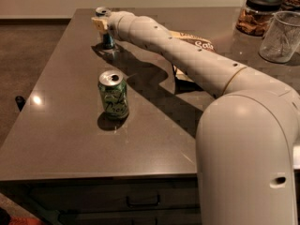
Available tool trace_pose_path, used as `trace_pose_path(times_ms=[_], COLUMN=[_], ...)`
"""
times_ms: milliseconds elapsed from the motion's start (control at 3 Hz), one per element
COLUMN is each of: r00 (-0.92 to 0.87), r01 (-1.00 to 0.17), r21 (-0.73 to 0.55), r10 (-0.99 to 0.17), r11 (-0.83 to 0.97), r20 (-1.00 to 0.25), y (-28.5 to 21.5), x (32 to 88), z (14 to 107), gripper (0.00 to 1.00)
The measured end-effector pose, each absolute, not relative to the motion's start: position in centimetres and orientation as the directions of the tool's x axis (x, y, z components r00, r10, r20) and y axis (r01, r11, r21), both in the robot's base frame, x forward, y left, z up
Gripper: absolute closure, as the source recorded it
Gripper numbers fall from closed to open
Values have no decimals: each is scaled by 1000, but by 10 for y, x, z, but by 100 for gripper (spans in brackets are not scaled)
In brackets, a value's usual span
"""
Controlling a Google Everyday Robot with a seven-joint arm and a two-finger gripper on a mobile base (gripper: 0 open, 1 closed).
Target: Move redbull can near green can
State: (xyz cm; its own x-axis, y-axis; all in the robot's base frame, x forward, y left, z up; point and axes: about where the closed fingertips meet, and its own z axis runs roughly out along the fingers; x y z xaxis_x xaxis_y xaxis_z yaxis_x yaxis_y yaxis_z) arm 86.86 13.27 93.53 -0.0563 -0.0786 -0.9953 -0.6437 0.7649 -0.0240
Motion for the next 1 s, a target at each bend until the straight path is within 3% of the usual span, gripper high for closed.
trace_pose_path(times_ms=[333,667,1000], r00=[-39,-32,-52], r01=[-649,-676,-713], r21=[-19,-9,15], r10=[-58,-42,-32], r11=[761,737,701], r20=[-998,-999,-998], y=[128,128,132], x=[852,820,774], z=[944,952,958], gripper=[83,100,100])
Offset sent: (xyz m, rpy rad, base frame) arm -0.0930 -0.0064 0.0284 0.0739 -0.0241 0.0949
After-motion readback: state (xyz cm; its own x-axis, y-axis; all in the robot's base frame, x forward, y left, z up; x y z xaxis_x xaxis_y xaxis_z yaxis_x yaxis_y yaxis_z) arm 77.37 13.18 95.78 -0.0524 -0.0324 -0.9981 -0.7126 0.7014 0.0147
